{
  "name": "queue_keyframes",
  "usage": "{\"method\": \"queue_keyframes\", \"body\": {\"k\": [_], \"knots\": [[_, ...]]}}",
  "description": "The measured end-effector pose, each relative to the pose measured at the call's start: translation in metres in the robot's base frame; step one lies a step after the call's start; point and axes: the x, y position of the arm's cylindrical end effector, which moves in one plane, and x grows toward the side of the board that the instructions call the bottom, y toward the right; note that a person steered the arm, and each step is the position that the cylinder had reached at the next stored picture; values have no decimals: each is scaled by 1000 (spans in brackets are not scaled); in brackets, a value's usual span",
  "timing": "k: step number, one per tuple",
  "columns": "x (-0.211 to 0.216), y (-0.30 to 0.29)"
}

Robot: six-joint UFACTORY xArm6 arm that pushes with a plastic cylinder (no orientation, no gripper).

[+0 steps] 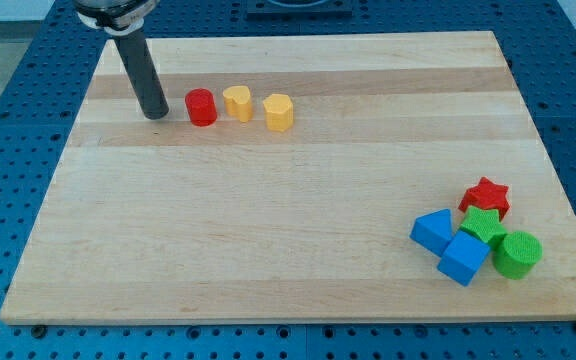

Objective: Place the red circle in between the yellow blocks

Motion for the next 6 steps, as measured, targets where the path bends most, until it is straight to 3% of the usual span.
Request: {"method": "queue_keyframes", "body": {"k": [3,6], "knots": [[-1,15],[-1,87]]}}
